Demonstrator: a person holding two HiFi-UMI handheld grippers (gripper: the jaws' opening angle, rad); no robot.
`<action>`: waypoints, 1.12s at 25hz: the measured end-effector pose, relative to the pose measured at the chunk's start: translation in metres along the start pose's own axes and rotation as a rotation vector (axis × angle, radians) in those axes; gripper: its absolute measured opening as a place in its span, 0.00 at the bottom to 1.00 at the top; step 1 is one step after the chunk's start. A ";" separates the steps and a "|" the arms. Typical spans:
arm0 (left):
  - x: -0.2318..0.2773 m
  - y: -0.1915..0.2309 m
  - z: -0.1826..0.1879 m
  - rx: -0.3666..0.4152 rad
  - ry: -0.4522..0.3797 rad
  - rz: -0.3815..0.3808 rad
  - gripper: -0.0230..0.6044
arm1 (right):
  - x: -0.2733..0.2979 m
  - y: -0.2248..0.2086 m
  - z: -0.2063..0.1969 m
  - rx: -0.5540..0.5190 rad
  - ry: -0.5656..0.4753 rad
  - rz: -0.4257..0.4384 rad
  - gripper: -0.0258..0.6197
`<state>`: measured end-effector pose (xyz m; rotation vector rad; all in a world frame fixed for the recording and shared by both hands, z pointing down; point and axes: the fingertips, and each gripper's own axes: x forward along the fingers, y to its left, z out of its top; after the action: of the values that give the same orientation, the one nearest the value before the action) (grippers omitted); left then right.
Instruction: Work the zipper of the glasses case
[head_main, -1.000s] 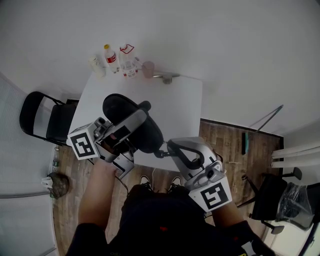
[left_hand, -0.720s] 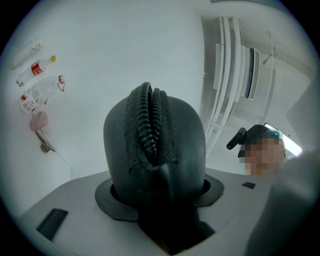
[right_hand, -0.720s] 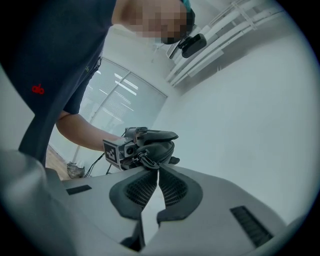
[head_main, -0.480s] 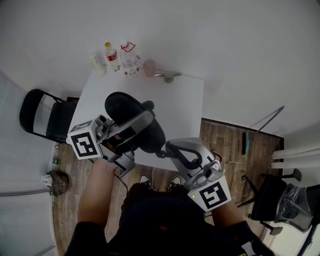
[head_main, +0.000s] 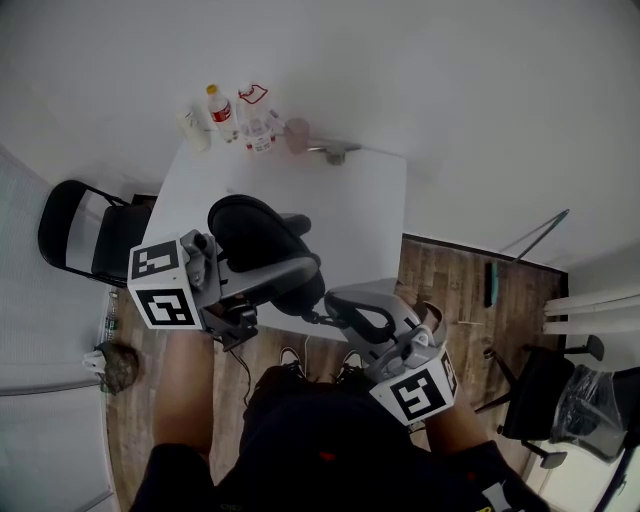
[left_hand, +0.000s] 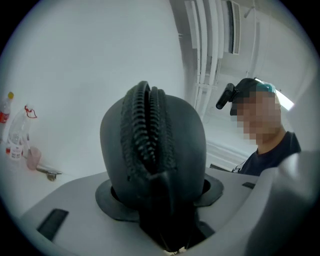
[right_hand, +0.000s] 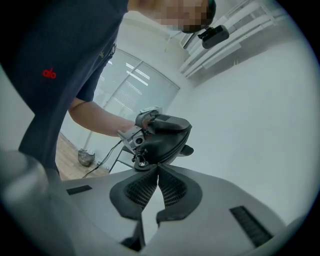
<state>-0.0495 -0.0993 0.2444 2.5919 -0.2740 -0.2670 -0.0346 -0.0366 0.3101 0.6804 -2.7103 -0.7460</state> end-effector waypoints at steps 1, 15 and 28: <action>-0.001 -0.001 -0.001 -0.017 0.001 -0.026 0.46 | -0.001 0.001 0.001 0.009 -0.007 0.007 0.07; -0.019 0.000 0.022 -0.154 -0.381 -0.129 0.61 | -0.008 -0.024 0.015 0.211 -0.104 -0.143 0.07; 0.007 -0.019 -0.037 0.074 0.023 -0.098 0.47 | -0.010 -0.022 0.018 0.047 -0.076 -0.122 0.07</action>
<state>-0.0311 -0.0668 0.2653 2.6839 -0.1511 -0.2664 -0.0241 -0.0407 0.2822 0.8517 -2.7830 -0.7531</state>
